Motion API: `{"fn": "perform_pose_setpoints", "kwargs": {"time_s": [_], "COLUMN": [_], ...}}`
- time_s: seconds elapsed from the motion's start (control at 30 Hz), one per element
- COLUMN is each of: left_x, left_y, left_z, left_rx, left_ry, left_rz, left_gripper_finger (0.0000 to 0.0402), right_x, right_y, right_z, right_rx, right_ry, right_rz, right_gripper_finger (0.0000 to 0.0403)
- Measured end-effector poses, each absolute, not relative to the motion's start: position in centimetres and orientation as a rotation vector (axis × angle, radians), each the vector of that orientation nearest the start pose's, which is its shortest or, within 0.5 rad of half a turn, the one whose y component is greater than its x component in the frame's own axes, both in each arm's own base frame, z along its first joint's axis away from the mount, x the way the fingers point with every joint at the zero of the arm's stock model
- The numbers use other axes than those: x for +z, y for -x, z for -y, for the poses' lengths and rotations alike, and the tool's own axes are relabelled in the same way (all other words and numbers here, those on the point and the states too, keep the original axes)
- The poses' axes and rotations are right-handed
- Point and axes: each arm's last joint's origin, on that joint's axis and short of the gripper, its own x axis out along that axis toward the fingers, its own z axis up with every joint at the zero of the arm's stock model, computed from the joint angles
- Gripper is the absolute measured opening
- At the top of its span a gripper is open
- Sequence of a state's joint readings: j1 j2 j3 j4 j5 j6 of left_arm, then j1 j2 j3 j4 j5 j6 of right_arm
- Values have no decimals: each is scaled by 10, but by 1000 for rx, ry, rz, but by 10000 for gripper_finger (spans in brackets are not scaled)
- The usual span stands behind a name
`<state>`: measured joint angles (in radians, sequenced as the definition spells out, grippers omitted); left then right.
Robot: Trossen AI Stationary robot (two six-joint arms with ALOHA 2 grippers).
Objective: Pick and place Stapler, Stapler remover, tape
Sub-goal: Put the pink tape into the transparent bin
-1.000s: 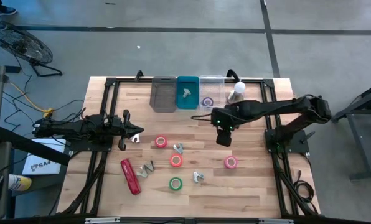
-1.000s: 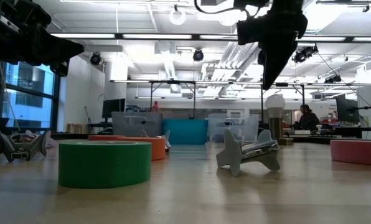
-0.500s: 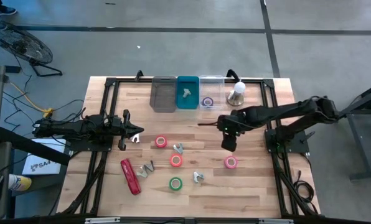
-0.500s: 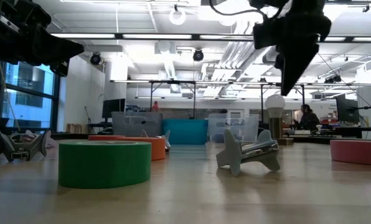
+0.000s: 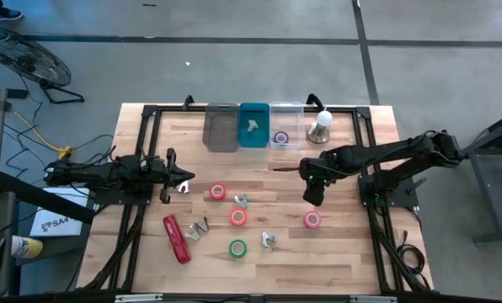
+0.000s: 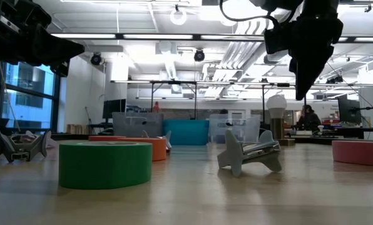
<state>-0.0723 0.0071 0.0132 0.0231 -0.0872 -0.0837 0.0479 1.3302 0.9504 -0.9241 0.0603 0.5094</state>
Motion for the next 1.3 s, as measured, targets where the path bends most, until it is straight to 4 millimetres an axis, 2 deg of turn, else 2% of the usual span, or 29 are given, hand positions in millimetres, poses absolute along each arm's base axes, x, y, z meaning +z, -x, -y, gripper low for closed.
{"fn": "perform_pose_setpoints", "kwargs": {"time_s": [0.2, 0.47, 0.73, 0.97, 1.3], "left_x": [170, 170, 170, 170, 170], "left_y": [-97, -97, -97, -97, -97], "left_z": [5, 5, 5, 5, 5], "left_rx": [14, 14, 14, 14, 14], "left_ry": [86, 86, 86, 86, 86], "left_rz": [30, 30, 30, 30, 30], "left_gripper_finger": [5, 5, 5, 5, 5], "right_x": [230, 227, 212, 197, 172], "right_y": [-227, -224, -229, -232, -242], "right_z": [-14, -30, -52, -70, -78], "right_rx": [-398, -486, -512, -561, -608], "right_ry": [-446, -551, -648, -661, -639], "right_rz": [-1312, -1337, -1424, -1483, -1552], "right_gripper_finger": [170, 170, 169, 170, 170]}}
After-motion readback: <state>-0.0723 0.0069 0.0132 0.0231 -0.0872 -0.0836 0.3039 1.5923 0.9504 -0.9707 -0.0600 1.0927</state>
